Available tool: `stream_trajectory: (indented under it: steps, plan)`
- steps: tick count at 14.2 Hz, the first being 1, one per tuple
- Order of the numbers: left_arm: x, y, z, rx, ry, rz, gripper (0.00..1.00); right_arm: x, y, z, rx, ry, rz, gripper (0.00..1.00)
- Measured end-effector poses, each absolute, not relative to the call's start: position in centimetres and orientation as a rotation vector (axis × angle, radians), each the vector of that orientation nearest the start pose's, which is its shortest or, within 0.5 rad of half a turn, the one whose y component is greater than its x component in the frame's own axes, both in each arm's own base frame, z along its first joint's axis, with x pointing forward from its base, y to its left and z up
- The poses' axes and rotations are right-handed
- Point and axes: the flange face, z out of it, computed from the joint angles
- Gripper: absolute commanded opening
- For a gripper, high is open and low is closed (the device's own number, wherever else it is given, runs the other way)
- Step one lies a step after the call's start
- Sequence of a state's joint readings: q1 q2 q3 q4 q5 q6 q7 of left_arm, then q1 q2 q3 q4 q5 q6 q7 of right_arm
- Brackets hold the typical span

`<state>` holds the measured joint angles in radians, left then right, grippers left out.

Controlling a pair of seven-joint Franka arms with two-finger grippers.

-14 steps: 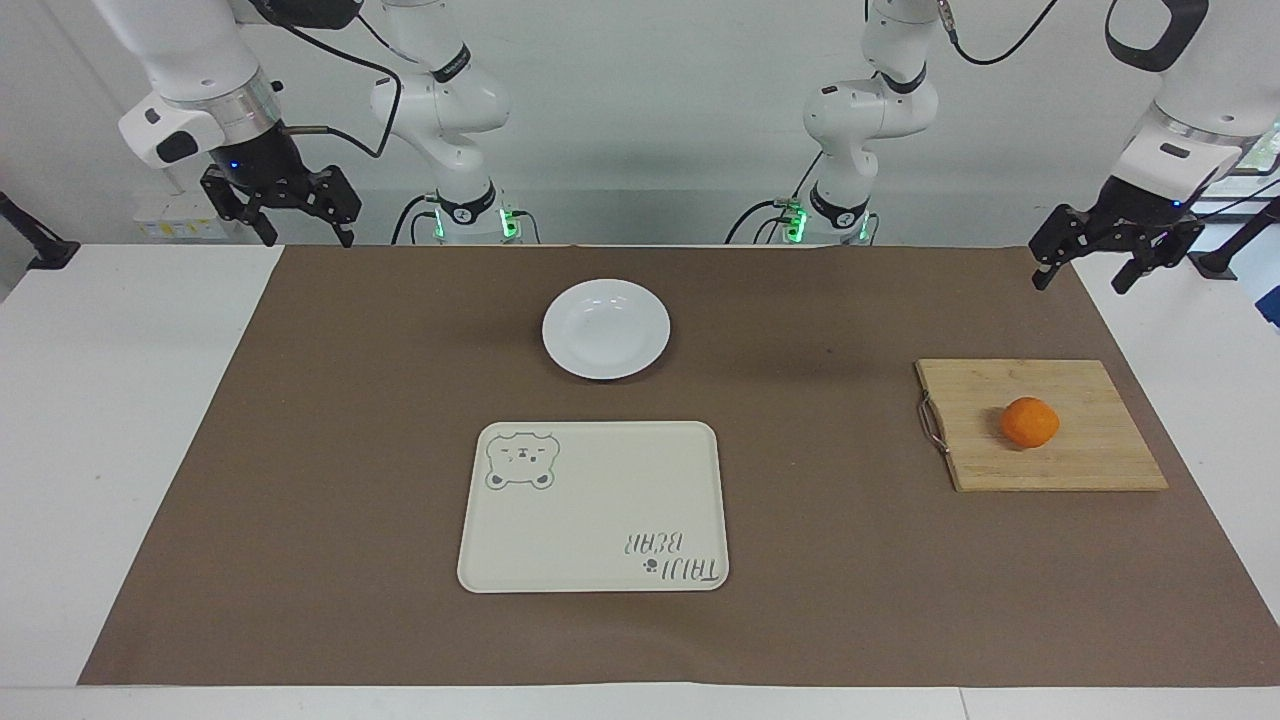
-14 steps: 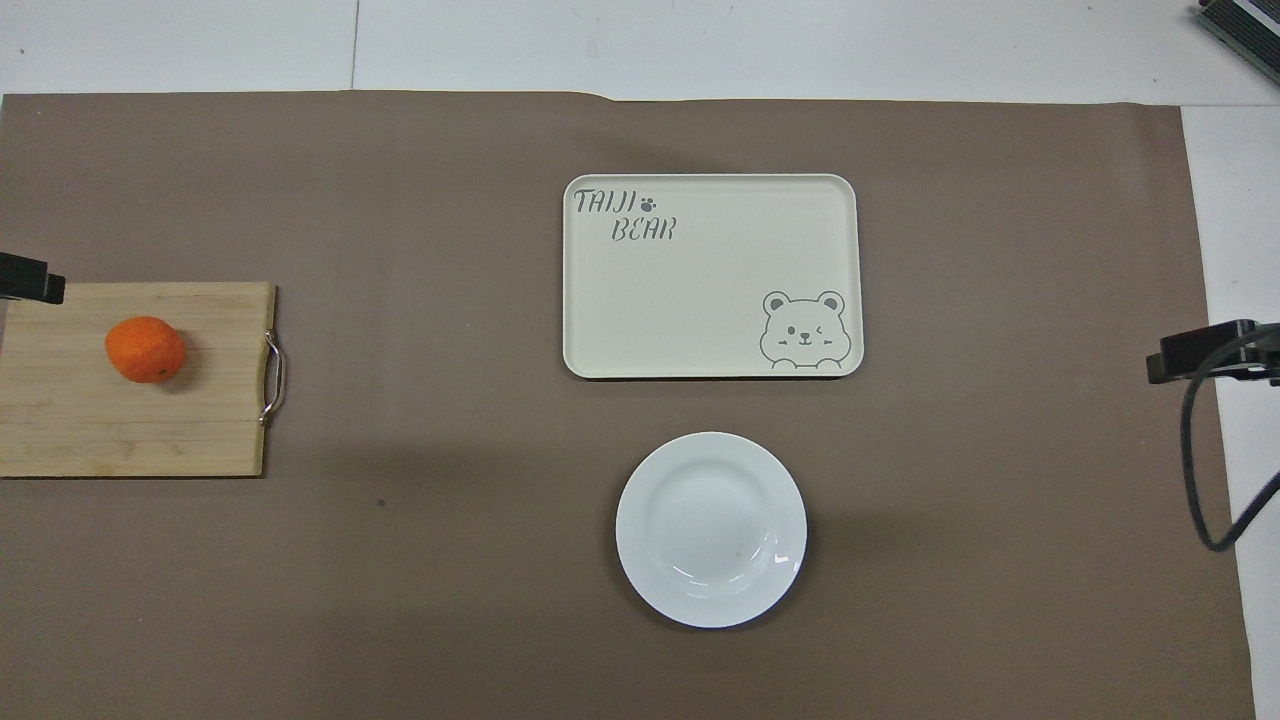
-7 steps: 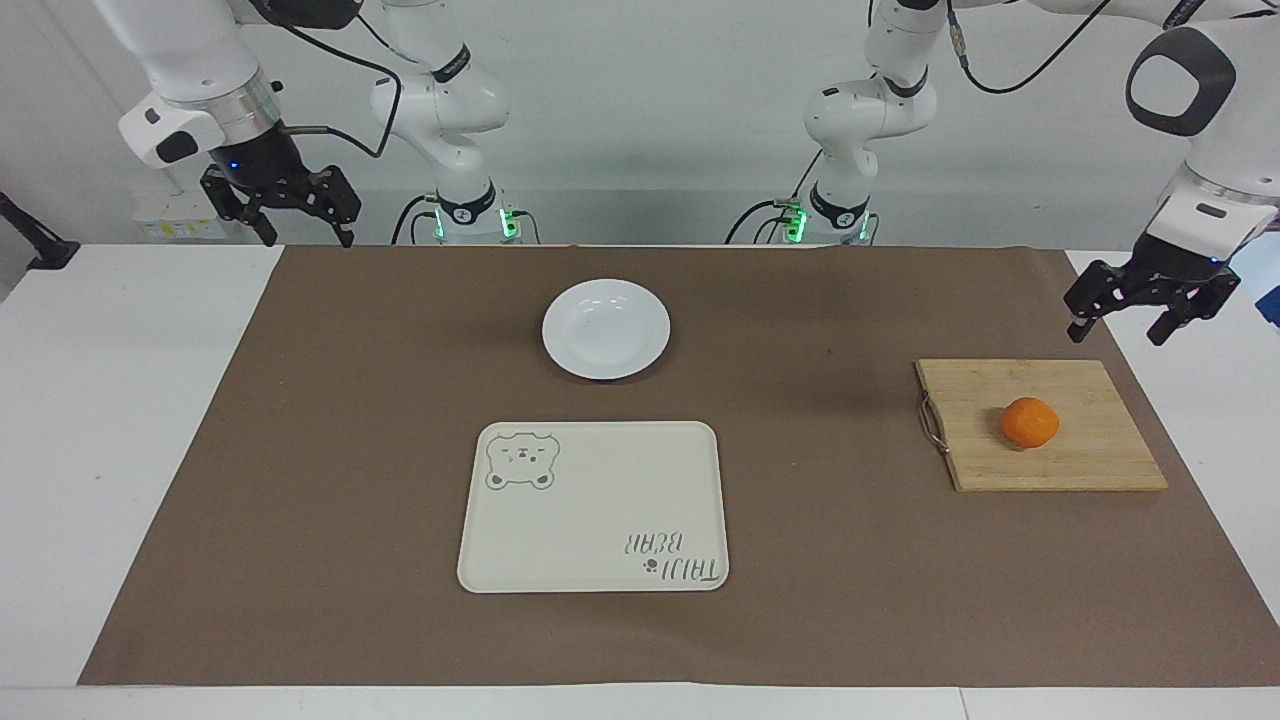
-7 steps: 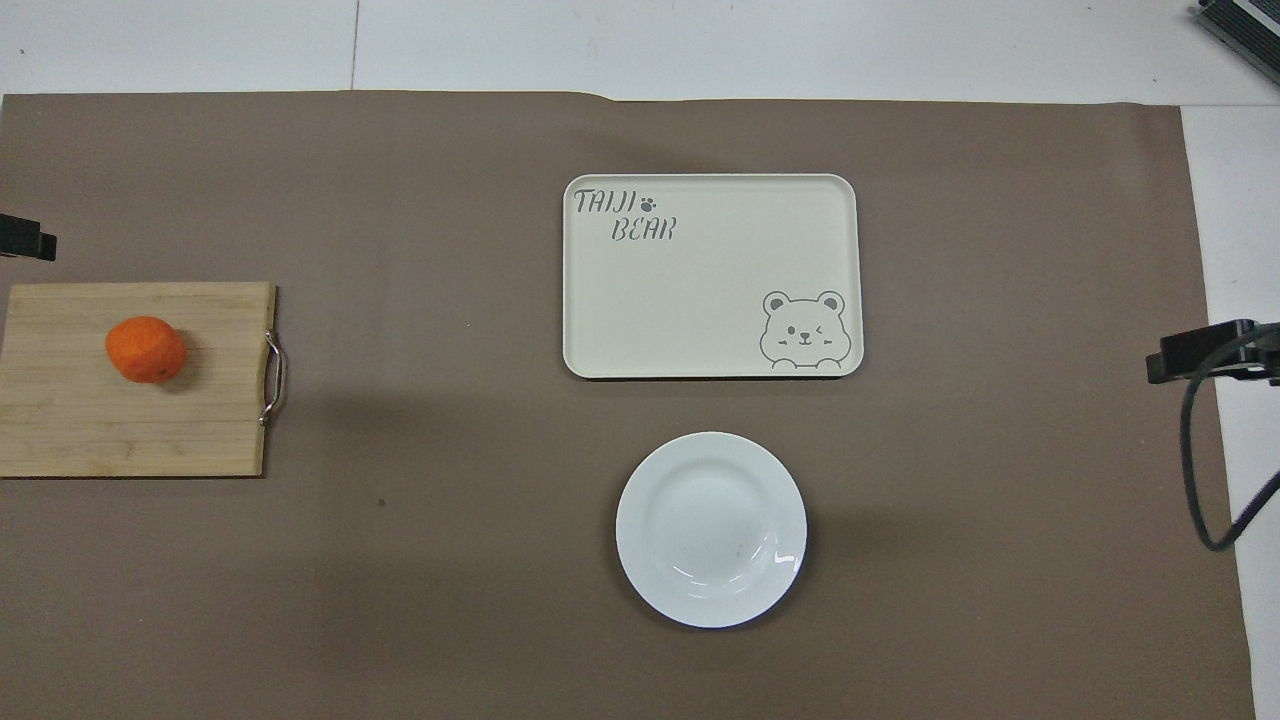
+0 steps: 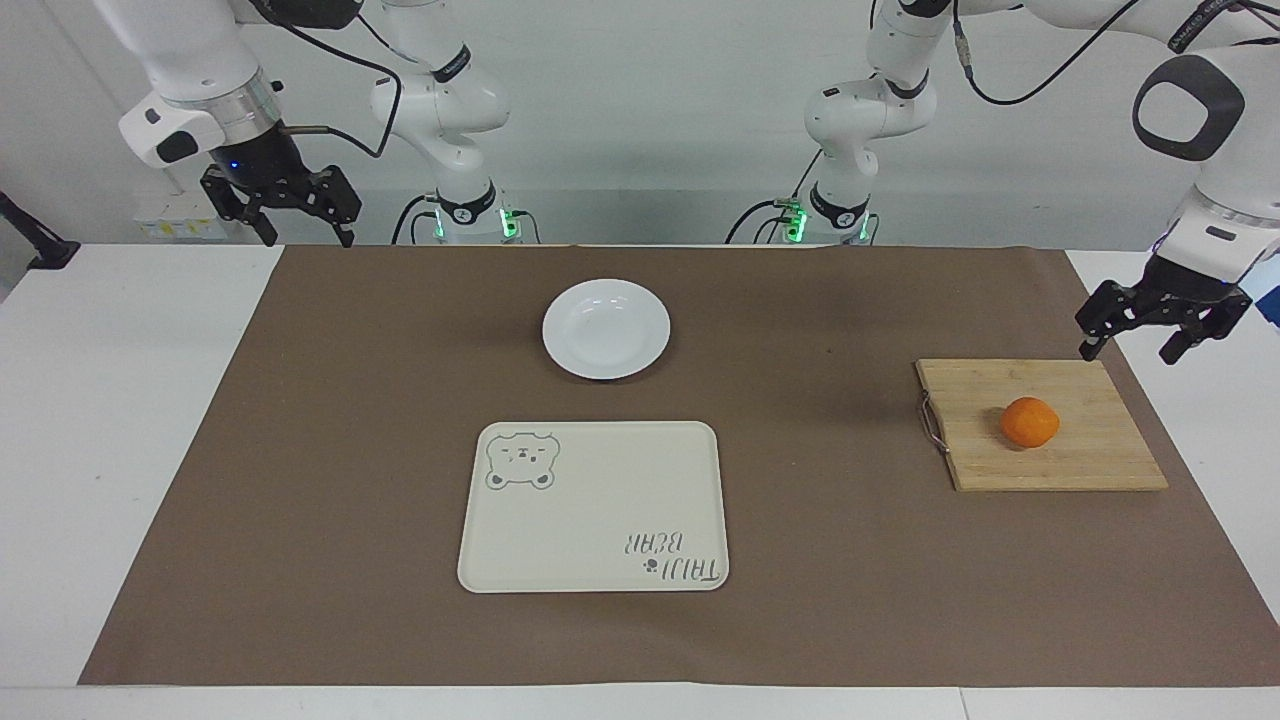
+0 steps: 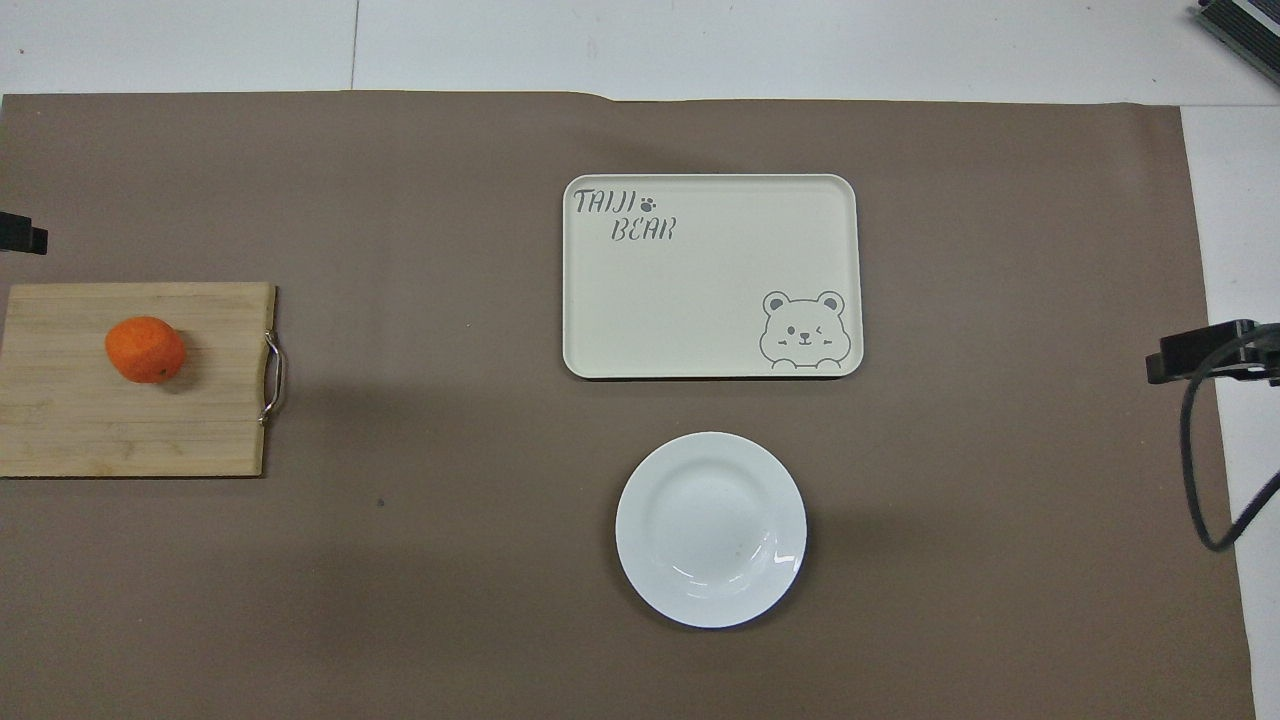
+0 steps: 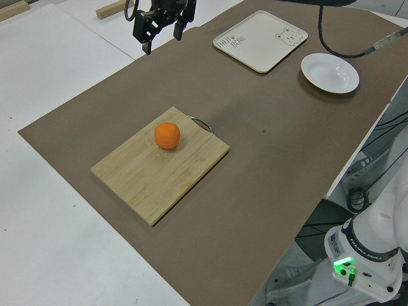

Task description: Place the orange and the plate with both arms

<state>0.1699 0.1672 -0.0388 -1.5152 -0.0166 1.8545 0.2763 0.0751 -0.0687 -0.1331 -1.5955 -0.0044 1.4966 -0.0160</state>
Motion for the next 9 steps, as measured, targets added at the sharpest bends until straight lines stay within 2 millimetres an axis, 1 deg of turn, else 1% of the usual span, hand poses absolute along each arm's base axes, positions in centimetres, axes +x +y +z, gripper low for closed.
stream_trajectory:
  steps: [2,3,4,5,6,7,8,9]
  plan:
    - [63.1,8.7,56.4,-3.115,0.221,-0.246,1.0,52.4,-3.4,64.3,-3.135,0.066,0.048,1.0]
    - [63.5,8.9,55.2,-3.117,0.231,-0.234,1.0,52.4,-3.4,64.3,-3.135,0.066,0.048,1.0]
    - [63.9,9.3,53.6,-3.12,0.234,-0.215,1.0,52.4,-3.4,64.3,-3.135,0.066,0.048,1.0]
    - [64.1,9.7,51.7,-3.125,0.235,-0.187,1.0,52.4,-3.4,64.3,-3.135,0.066,0.048,1.0]
    - [64.0,10.0,48.1,-3.13,0.258,-0.152,1.0,52.4,-3.4,64.3,-3.135,0.066,0.048,1.0]
    - [63.7,10.1,45.1,-3.129,0.282,-0.141,1.0,52.4,-3.4,64.3,-3.135,0.066,0.048,1.0]
    - [63.3,10.2,42.5,-3.126,0.305,-0.135,1.0,52.4,-3.4,64.3,-3.135,0.066,0.048,1.0]
    - [62.7,10.3,40.4,-3.126,0.33,-0.121,1.0,52.4,-3.4,64.3,-3.135,0.066,0.048,1.0]
